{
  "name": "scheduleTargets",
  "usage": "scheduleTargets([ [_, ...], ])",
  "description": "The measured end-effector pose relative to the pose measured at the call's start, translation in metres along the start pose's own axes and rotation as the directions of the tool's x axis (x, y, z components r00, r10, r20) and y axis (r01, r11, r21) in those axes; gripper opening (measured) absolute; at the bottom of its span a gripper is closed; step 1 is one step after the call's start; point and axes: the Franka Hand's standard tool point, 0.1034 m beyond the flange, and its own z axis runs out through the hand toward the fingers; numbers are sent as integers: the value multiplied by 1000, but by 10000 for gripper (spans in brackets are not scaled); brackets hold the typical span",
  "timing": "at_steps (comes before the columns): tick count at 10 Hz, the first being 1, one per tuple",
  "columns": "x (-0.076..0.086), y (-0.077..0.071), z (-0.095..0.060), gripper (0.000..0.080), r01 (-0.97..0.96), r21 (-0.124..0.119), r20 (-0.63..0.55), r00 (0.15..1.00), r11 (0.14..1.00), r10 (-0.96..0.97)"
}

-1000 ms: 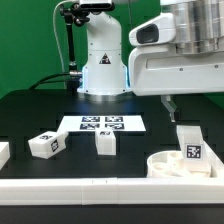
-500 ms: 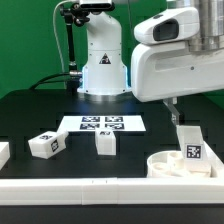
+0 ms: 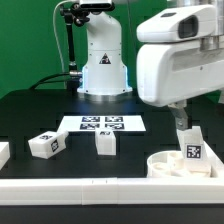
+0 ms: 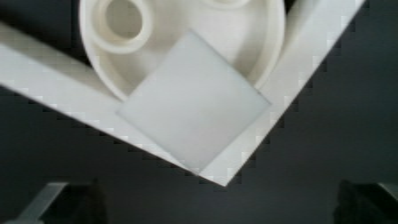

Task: Assemble stool

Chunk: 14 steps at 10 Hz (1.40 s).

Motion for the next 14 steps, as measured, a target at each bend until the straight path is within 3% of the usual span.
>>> scheduleTargets([
  [5, -1, 4, 4, 649, 322, -21, -2, 947, 947, -322],
  [9, -5, 10, 12, 649, 644, -45, 25, 765, 764, -644],
  [11, -2, 10, 12, 649, 760, -71, 42, 650, 647, -759],
  [14, -2, 11, 11, 649, 757, -73, 41, 653, 649, -756],
])
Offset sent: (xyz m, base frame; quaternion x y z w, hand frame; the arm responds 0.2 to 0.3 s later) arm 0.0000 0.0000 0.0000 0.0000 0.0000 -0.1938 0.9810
